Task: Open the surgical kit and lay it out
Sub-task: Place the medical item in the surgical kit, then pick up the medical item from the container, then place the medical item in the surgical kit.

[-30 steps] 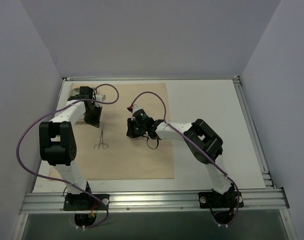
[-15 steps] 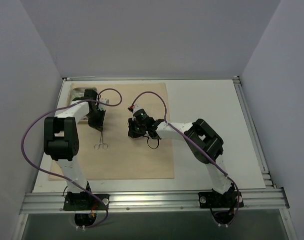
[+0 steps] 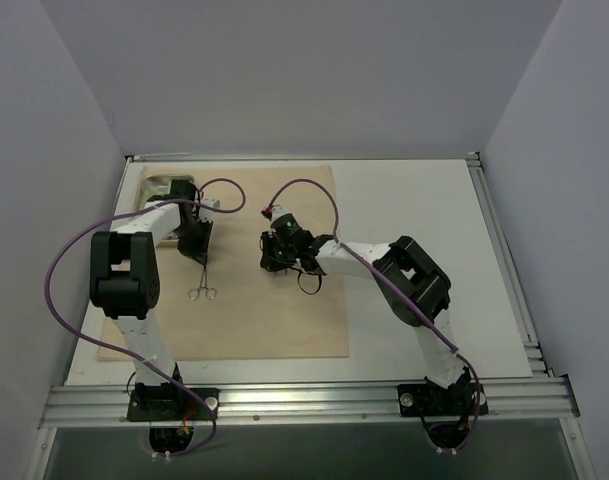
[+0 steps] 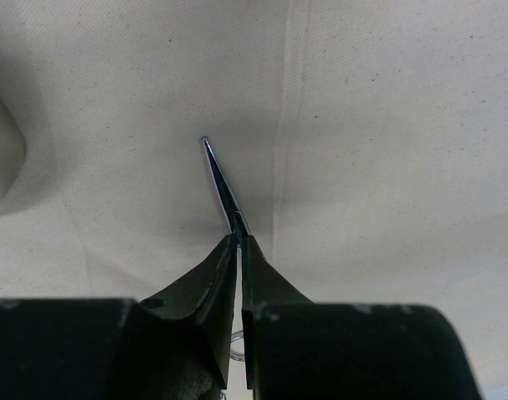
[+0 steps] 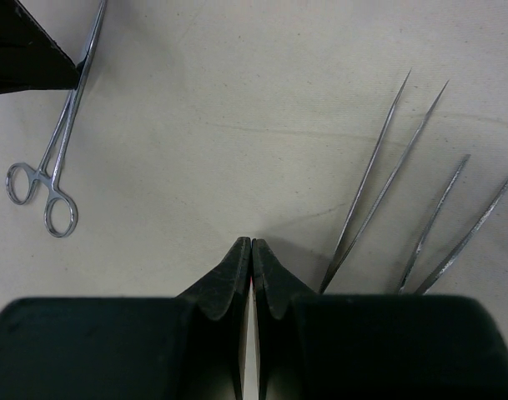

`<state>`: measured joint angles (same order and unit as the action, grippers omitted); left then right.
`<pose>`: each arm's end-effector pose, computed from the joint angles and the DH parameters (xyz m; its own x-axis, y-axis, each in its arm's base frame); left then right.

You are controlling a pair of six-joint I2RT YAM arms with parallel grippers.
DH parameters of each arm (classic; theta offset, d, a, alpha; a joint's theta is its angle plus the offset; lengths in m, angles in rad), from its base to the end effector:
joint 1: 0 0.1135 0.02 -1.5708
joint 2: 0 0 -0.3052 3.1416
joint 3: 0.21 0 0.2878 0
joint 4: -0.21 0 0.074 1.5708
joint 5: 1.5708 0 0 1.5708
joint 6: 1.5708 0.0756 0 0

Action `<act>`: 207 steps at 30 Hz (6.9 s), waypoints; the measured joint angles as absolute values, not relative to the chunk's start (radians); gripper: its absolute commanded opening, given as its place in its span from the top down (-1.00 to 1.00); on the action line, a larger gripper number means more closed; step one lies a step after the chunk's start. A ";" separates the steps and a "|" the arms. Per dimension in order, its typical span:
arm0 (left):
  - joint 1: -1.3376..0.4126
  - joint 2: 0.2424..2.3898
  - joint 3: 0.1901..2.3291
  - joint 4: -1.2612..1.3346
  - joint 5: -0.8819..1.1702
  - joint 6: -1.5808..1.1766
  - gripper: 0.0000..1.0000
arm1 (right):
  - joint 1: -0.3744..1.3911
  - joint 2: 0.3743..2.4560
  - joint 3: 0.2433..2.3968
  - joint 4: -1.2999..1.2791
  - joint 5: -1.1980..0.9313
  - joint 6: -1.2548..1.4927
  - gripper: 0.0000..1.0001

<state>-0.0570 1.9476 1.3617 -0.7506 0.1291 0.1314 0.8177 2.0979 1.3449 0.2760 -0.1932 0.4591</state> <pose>0.4333 -0.0345 0.1467 -0.9514 0.1844 -0.2466 0.2128 0.9726 -0.0937 0.3666 0.4123 0.1605 -0.6505 -0.0580 -0.7573 -0.6073 0.6386 0.4727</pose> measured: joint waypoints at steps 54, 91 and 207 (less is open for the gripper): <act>0.152 2.303 2.017 -0.830 0.039 0.090 0.21 | 0.613 1.863 1.305 0.197 -0.169 0.395 1.00; 0.125 2.344 2.025 -0.812 0.021 0.090 0.95 | 0.607 1.863 1.305 0.197 -0.171 0.403 1.00; 0.080 1.506 1.213 -0.482 0.546 -0.202 -0.68 | 0.975 2.157 1.606 0.467 0.056 0.860 1.00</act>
<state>0.0799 1.5059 1.2133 -0.4816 0.5461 -0.2024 0.9749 2.1574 1.6058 0.4667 0.0563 0.8597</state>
